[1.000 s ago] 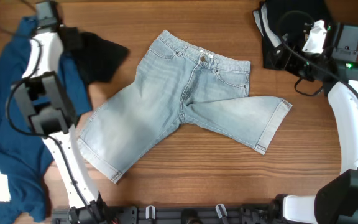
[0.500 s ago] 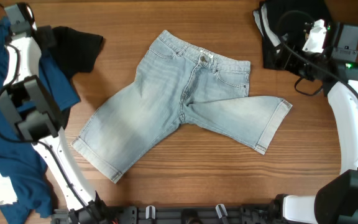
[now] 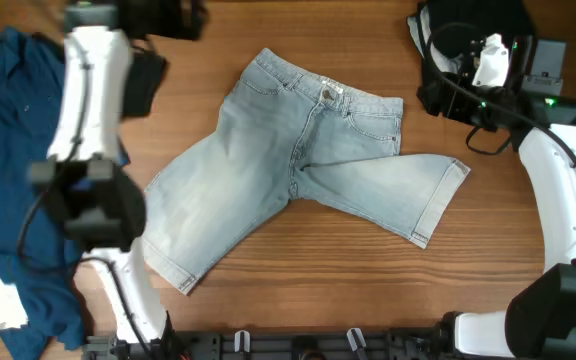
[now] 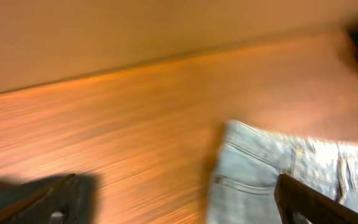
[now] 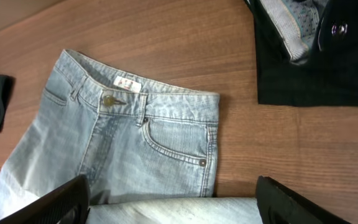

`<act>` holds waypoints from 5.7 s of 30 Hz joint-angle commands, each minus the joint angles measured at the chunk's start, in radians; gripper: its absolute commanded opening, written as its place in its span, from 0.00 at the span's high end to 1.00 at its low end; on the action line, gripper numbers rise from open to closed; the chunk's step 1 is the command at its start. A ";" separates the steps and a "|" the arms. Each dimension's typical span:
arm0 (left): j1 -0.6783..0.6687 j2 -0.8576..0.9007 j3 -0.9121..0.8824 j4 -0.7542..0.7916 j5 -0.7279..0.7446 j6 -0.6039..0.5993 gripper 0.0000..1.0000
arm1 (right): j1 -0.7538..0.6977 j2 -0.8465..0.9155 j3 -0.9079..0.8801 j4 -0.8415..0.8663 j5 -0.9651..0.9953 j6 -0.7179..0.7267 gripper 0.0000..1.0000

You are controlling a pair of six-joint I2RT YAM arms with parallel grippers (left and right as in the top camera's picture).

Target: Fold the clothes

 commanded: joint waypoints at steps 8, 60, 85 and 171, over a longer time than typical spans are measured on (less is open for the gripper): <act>-0.209 0.271 -0.010 0.146 -0.006 0.172 0.02 | 0.002 0.011 0.021 -0.005 -0.005 -0.021 0.18; 0.130 0.217 -0.006 -0.108 -0.160 -0.562 0.96 | 0.314 0.444 0.020 0.290 0.347 0.143 0.37; 0.133 0.217 -0.006 -0.096 -0.190 -0.562 0.96 | 0.352 0.482 0.021 -0.262 0.137 0.171 0.96; -0.012 -0.007 -0.007 -0.255 -0.206 -0.403 0.00 | 0.318 0.762 0.135 0.551 0.522 0.052 0.41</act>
